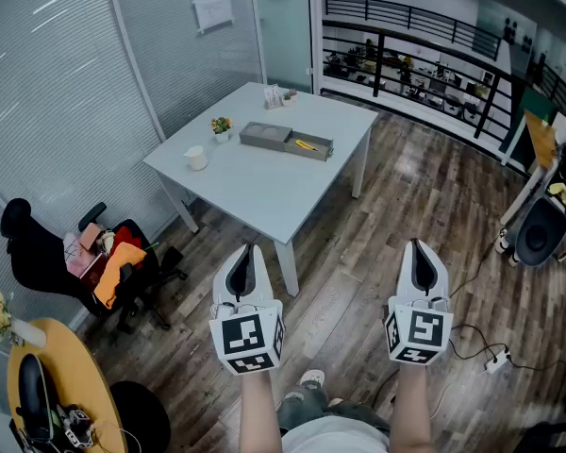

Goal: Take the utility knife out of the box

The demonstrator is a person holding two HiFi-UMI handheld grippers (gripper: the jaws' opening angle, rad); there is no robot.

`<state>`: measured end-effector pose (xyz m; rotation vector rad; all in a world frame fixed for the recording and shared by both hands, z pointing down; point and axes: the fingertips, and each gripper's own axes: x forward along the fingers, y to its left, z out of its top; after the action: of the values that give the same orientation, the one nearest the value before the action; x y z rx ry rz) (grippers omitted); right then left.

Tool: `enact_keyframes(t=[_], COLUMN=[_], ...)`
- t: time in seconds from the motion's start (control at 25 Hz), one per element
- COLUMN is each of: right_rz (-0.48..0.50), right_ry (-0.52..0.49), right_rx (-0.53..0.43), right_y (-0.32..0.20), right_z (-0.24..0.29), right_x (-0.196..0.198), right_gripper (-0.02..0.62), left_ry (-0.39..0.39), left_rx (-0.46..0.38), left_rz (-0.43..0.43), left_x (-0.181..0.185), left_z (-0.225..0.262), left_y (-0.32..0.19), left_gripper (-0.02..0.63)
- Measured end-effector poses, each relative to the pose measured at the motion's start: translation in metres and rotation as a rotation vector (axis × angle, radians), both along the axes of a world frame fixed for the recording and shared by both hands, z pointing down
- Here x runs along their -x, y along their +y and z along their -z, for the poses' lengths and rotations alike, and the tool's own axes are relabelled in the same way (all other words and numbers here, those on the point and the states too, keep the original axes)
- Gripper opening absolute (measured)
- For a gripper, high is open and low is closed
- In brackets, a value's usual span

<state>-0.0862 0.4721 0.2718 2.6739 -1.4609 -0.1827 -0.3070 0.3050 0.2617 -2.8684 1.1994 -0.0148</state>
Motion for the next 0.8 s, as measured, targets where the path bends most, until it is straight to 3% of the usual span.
enact_keyframes(t=[0.56, 0.72, 0.8], right_rz=[-0.023, -0.009, -0.012], right_ry=[-0.016, -0.027, -0.022], right_rx=[0.006, 0.01, 0.016], right_y=[-0.026, -0.044, -0.055], right_z=[-0.008, -0.01, -0.011], right_x=[-0.016, -0.02, -0.022], right_gripper=[0.009, 0.125, 0.138], left_ry=[-0.021, -0.022, -0.022], left_rx=[0.006, 0.009, 0.013], left_rz=[-0.013, -0.02, -0.021], left_x=[-0.017, -0.023, -0.025], left_z=[-0.007, -0.009, -0.01], left_y=[-0.031, -0.05, -0.062], left_gripper=[0.0, 0.0, 0.0])
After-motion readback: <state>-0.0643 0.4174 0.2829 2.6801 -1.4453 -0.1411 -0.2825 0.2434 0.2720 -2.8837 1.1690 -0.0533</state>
